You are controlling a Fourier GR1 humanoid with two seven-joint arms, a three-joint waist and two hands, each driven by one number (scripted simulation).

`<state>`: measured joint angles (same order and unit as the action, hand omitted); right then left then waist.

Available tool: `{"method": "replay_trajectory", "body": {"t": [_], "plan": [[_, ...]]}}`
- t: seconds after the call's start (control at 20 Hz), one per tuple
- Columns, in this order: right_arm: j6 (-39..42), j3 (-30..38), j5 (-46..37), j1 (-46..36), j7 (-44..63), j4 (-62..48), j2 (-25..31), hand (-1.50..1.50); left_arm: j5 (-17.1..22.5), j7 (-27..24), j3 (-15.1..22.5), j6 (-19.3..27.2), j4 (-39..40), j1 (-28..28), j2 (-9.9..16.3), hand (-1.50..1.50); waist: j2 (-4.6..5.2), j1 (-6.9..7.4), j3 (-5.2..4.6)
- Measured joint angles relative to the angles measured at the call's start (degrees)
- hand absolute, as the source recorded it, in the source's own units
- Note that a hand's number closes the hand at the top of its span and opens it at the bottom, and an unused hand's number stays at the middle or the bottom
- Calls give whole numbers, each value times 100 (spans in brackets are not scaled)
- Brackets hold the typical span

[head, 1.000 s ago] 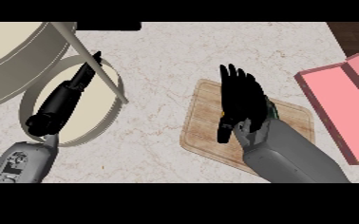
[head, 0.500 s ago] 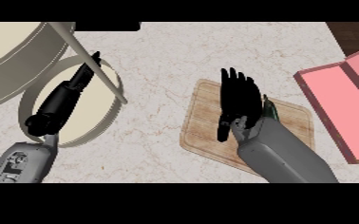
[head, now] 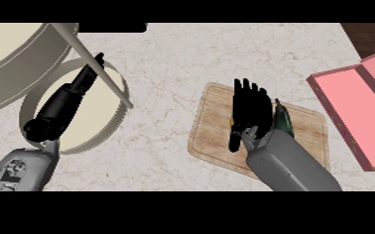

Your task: Pick the lemon from the cutting board and place it in the cardboard box

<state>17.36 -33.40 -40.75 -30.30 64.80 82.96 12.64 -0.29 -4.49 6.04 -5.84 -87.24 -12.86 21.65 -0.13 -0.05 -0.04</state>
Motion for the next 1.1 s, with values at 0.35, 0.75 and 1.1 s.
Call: {"method": "replay_trajectory", "body": {"t": [0.35,0.75,1.1], "plan": [[86,333,-359,260,-205,-132,-32,-150,-80,-62,-51,-72,-164,210,-43,0,2,7,1],[161,417,-924,519,-780,-286,-238,150,-208,40,-198,-208,-99,67,-226,0,-6,13,-4],[98,421,-1628,505,-1214,-231,-162,150,-341,37,-275,-287,-123,86,-394,0,-8,14,-5]]}}
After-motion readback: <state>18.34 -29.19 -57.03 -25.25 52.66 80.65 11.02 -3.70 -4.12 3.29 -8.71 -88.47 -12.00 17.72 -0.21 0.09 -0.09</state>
